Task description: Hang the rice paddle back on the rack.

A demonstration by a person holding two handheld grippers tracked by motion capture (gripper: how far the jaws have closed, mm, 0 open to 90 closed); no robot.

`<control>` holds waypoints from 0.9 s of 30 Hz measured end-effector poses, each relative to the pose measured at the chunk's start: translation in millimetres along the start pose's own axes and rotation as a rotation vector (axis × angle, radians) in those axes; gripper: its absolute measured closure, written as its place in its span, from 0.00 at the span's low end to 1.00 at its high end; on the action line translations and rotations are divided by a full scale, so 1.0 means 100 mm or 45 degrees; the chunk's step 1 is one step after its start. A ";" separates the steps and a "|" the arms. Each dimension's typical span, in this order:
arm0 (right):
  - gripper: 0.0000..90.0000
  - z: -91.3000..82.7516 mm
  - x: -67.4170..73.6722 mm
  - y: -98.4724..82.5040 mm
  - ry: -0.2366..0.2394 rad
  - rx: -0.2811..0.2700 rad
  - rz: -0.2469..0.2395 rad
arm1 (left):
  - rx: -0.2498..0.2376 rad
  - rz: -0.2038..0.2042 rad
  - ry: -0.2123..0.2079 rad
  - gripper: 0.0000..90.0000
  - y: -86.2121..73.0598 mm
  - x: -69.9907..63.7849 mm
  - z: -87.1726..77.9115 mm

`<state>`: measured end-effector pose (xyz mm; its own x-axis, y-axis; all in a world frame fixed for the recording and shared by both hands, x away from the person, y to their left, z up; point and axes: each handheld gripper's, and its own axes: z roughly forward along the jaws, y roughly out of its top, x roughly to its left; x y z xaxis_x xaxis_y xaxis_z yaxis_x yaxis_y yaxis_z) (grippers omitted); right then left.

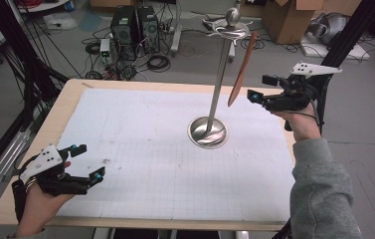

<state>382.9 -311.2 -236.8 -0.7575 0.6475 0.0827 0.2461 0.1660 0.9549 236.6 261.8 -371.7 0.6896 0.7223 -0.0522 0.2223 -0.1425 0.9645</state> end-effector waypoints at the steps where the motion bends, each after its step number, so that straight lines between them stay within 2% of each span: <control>1: 0.10 0.00 0.00 -0.02 0.012 0.006 0.001 | 0.002 0.001 0.001 0.04 0.00 0.00 0.00; 9: 0.10 -0.07 0.02 -0.17 0.057 0.014 0.011 | 0.004 0.002 0.007 0.04 0.02 0.01 0.03; 12: 0.10 -0.08 0.04 -0.25 0.048 0.049 0.004 | 0.017 0.001 -0.003 0.04 0.00 -0.01 0.09; 18: 0.10 -0.13 0.11 -0.41 0.055 0.037 -0.012 | 0.034 0.000 -0.027 0.04 -0.01 -0.02 0.17; 22: 0.10 -0.16 0.15 -0.50 0.069 0.014 0.010 | 0.033 -0.011 -0.028 0.04 -0.02 0.02 0.22; 27: 0.10 -0.20 0.17 -0.61 0.055 0.022 -0.003 | 0.047 -0.015 -0.035 0.04 -0.03 0.02 0.29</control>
<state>342.8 -324.9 -288.3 -0.7835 0.6144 0.0934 0.2545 0.1802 0.9501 257.4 244.6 -382.5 0.7056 0.7051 -0.0712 0.2554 -0.1594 0.9536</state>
